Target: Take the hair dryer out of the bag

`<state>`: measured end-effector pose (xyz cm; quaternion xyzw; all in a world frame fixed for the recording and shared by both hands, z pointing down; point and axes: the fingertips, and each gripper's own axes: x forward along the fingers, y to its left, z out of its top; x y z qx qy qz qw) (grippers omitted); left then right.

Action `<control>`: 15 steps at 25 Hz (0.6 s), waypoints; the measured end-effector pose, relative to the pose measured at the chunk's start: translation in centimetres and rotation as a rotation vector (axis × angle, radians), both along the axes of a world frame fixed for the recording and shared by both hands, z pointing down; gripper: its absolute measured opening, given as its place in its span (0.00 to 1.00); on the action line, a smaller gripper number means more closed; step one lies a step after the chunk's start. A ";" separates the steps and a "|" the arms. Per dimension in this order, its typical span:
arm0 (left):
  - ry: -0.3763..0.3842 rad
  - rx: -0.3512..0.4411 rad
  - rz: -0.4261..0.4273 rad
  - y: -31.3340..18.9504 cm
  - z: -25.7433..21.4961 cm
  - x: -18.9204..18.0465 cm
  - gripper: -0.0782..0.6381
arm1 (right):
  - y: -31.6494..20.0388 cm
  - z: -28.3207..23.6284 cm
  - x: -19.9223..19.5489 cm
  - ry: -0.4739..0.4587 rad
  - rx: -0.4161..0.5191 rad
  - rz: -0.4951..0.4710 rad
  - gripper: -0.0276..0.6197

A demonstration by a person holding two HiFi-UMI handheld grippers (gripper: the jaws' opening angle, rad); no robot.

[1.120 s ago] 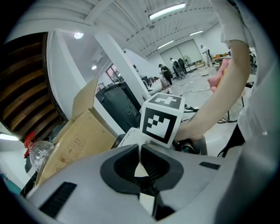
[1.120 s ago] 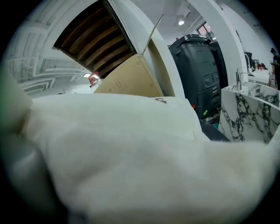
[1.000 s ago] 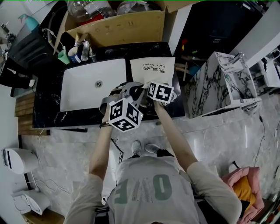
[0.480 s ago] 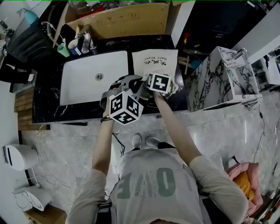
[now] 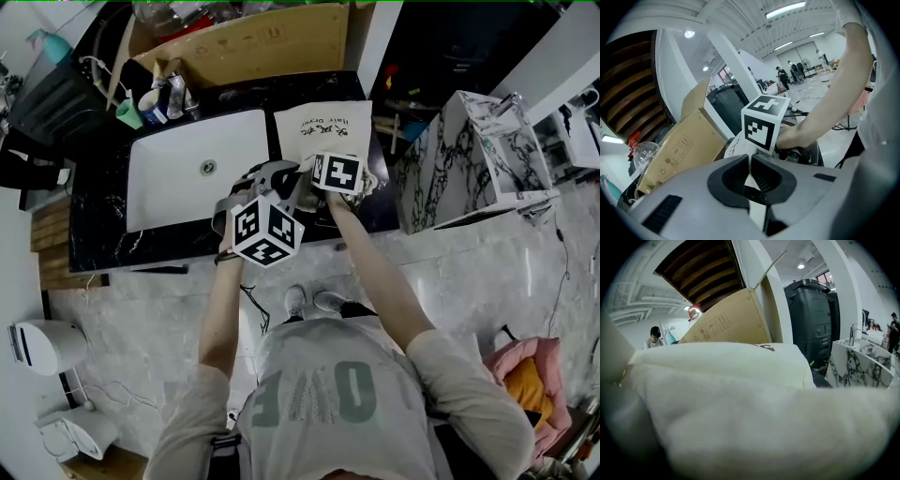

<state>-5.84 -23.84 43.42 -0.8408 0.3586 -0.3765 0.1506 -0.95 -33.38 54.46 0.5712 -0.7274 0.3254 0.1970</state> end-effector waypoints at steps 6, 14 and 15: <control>0.006 0.000 -0.010 -0.3 0.2 0.2 0.17 | -0.1 -0.1 0.2 -0.027 0.001 0.004 0.43; -0.014 -0.013 0.004 -1.0 0.5 1.0 0.16 | 1.2 -0.5 0.9 -0.065 -0.009 -0.018 0.43; -0.008 -0.015 0.005 -1.2 0.5 1.2 0.16 | 1.4 -0.6 0.9 -0.075 -0.010 -0.025 0.43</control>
